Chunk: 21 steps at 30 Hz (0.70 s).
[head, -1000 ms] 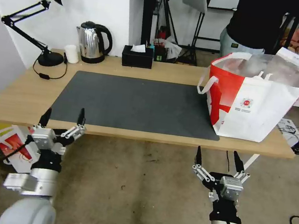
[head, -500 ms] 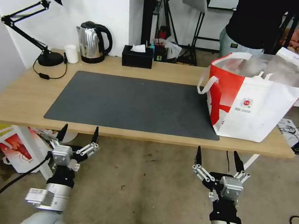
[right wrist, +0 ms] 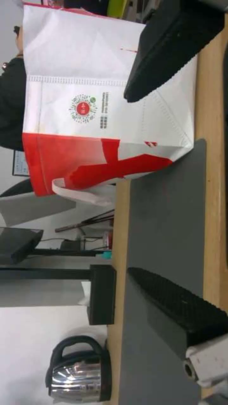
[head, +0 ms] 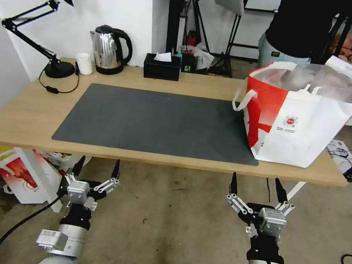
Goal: Pick up the trash from the table and place it into the takeout bag.
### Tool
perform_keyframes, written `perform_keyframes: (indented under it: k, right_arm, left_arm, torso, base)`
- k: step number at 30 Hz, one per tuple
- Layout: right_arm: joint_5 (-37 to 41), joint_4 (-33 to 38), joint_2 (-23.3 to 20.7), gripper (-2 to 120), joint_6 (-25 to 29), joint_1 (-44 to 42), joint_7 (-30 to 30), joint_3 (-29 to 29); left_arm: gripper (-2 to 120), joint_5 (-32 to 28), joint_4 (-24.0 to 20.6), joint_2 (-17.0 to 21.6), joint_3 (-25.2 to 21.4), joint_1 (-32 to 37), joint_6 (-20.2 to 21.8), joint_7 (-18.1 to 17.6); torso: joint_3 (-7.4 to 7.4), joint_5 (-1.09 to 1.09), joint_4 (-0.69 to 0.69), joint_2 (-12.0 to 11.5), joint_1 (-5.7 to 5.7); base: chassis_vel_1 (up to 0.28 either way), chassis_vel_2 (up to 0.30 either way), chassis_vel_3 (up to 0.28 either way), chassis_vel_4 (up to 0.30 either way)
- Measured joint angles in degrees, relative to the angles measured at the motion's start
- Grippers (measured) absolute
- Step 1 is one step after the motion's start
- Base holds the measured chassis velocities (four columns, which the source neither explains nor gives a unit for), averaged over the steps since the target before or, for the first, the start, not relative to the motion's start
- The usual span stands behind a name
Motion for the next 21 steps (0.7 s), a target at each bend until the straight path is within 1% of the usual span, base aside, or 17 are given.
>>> perform_keyframes:
  k: [10, 21]
  right_arm:
    - [0.00, 0.00, 0.00, 100, 0.00, 0.00, 0.00, 0.00]
    - [0.00, 0.00, 0.00, 100, 0.00, 0.00, 0.00, 0.00]
  left_arm:
    - [100, -0.45, 0.48, -0.96, 0.38, -0.11, -0.97, 0.27]
    - [100, -1.02, -0.19, -2.04, -0.14, -0.81, -1.26, 1.72]
  torso:
    - [0.00, 0.00, 0.00, 0.00, 0.00]
    - [0.00, 0.00, 0.00, 0.00, 0.00]
  base:
    - [0.000, 0.000, 0.000, 0.000]
    - [0.000, 0.000, 0.000, 0.000]
